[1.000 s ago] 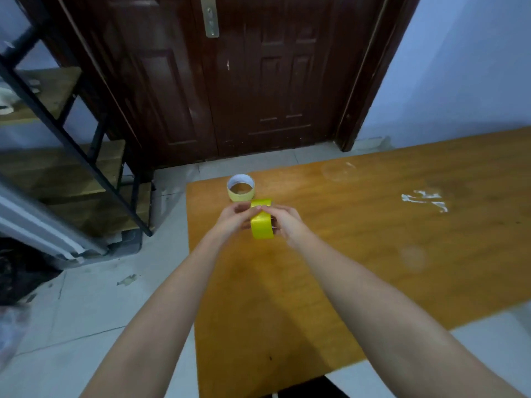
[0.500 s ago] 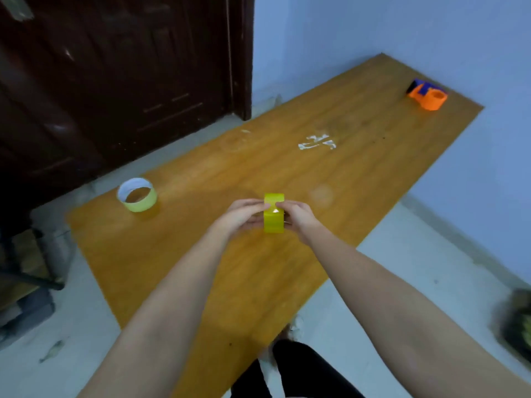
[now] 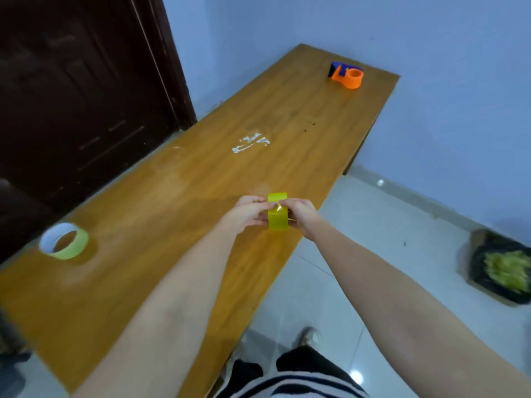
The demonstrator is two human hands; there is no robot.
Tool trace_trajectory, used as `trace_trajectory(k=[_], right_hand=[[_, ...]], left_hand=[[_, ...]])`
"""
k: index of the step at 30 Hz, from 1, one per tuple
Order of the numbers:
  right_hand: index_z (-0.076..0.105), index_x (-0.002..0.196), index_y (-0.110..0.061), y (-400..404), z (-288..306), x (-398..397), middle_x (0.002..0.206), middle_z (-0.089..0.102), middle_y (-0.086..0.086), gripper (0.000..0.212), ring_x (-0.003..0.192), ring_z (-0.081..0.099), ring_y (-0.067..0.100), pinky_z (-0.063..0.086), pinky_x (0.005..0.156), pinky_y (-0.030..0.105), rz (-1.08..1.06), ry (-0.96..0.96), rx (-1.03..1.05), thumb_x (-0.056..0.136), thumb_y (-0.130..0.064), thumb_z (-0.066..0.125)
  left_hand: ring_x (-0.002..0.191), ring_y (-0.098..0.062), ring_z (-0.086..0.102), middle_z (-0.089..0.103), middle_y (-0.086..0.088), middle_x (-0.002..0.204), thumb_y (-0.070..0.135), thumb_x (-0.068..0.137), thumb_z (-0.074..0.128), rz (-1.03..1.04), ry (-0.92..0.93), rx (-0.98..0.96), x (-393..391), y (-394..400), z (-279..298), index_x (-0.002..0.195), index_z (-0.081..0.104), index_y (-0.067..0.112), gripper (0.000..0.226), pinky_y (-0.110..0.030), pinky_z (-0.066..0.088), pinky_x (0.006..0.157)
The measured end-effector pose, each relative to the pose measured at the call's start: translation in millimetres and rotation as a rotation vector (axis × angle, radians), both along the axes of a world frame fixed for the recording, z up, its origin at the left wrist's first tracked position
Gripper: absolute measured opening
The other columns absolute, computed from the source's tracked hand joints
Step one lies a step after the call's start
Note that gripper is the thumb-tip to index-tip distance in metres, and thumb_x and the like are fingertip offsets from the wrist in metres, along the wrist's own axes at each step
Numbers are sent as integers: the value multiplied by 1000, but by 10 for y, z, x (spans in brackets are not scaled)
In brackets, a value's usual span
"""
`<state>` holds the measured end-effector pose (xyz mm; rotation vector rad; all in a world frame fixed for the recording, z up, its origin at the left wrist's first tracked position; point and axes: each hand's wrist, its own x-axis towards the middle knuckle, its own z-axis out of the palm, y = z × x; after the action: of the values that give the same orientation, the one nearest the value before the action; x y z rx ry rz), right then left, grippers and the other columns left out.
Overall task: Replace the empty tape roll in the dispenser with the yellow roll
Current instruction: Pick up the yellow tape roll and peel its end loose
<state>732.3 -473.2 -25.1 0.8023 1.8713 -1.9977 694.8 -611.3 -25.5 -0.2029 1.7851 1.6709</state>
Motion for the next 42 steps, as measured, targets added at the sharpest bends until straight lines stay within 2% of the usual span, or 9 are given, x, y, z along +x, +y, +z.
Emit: trace_trajectory(k=[6,10,15,17,20,25,30,35,42], right_hand=[[65,84,-15,712,-11,46,81,63,4,9,76,62,16,51,81,33,-51,-2,-23,88,-22,62],[61,79,-15,1233,0,111,78,62,4,12,73,61,15,51,76,27,-48,17,-17,90,-10,58],[62,106,-3,1823,-70,181,80,61,4,18,73,60,14,51,76,25,-89,29,9,90,-6,57],[61,93,-7,2025,-83,209,79,60,3,6,72,59,13,50,74,24,-105,22,2,90,-5,57],[56,78,-15,2284,-106,242,79,59,3,16,71,58,12,49,71,23,-153,14,-17,91,-5,57],[61,95,-12,2675,-189,182,85,62,4,7,76,60,12,51,86,33,-187,33,-39,91,-8,57],[63,88,-17,3011,-257,52,84,63,2,13,77,61,12,50,76,23,-213,40,-55,92,-8,55],[57,123,-1,3422,-301,-272,102,61,11,34,93,61,23,51,75,24,-290,13,-17,90,-7,57],[52,129,2,4053,-255,-880,105,61,13,42,93,61,25,52,71,26,-363,-11,-6,89,-8,59]], left_hand=[[73,-16,63,65,-4,87,16,85,70,-39,-7,-29,-60,713,-6,100,59,12,18,-22,55,62],[70,-17,62,64,-6,84,12,86,68,-40,-24,-9,-51,1238,11,106,56,9,23,-18,56,51],[51,-9,68,68,-5,74,8,87,66,-85,-20,-1,-29,1857,4,98,57,8,14,-18,57,50],[48,-7,68,69,-6,74,6,87,66,-91,-27,13,-30,2063,-17,92,58,9,10,-19,57,51],[51,-9,70,68,-9,79,4,87,65,-124,-33,20,-47,2337,-34,93,58,6,9,-22,58,55],[58,-13,71,72,-2,66,4,87,64,-161,-72,49,-141,2746,-67,85,62,8,5,-24,59,62],[66,-17,70,72,-3,69,3,86,64,-211,-87,51,-341,3137,-137,83,63,8,6,-27,58,67],[59,-12,69,71,3,57,3,87,63,-233,-112,62,-701,3604,-199,78,60,11,12,-23,56,60],[79,-18,66,68,-6,85,7,89,62,-290,-173,140,-1350,4263,-276,86,61,11,4,-27,54,76]])
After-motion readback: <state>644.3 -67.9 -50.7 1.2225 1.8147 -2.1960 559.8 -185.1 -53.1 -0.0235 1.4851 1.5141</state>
